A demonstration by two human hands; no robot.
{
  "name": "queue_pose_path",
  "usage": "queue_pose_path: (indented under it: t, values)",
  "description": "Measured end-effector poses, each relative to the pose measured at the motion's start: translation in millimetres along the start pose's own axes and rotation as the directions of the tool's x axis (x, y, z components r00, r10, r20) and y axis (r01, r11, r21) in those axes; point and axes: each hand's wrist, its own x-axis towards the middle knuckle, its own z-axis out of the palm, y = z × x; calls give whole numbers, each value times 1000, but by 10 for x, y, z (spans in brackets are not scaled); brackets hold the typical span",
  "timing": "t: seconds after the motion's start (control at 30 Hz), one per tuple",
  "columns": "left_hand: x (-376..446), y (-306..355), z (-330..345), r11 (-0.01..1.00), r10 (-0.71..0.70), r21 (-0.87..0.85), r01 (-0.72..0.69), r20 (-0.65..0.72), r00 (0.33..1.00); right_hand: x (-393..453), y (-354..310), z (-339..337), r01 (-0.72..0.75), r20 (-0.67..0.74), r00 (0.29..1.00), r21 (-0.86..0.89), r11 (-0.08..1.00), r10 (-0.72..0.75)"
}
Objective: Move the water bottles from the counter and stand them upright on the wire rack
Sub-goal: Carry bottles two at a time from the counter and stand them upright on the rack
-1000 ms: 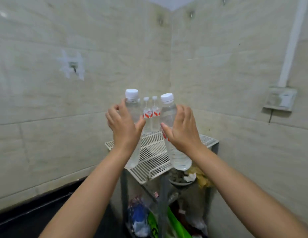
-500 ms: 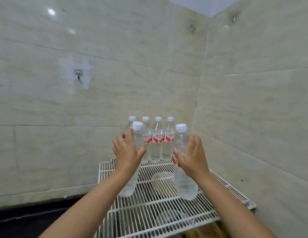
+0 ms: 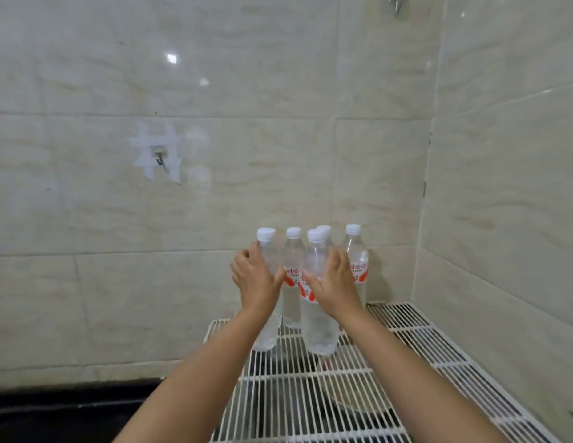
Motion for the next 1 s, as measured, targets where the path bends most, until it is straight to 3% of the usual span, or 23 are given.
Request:
queue_pose_path:
  t: [0.13, 0.27, 0.43, 0.57, 0.67, 0.83, 1.0]
  values:
    - [51, -222, 88, 996, -80, 21, 81, -36, 996, 54, 129, 164, -36, 48, 998, -14, 999, 37]
    - [78, -344, 54, 998, -39, 47, 41, -37, 999, 49, 169, 120, -63, 82, 995, 10, 998, 62]
    - [212, -389, -128, 1000, 13, 13, -14, 62, 998, 74, 59, -28, -12, 177, 983, -144, 989, 38]
    - [483, -269, -341, 997, 80, -20, -78, 128, 989, 236, -91, -139, 6, 162, 987, -123, 992, 15]
    - [591, -109, -384, 977, 157, 102, -189, 268, 951, 393, -218, -229, 35, 199, 980, -153, 988, -4]
    - [673, -39, -399, 940, 162, 228, -252, 352, 922, 476, -260, -236, 99, 257, 966, -338, 936, -9]
    - [710, -87, -464, 943, 169, 196, -268, 410, 896, 452, -247, -242, 35, 157, 987, -427, 903, 36]
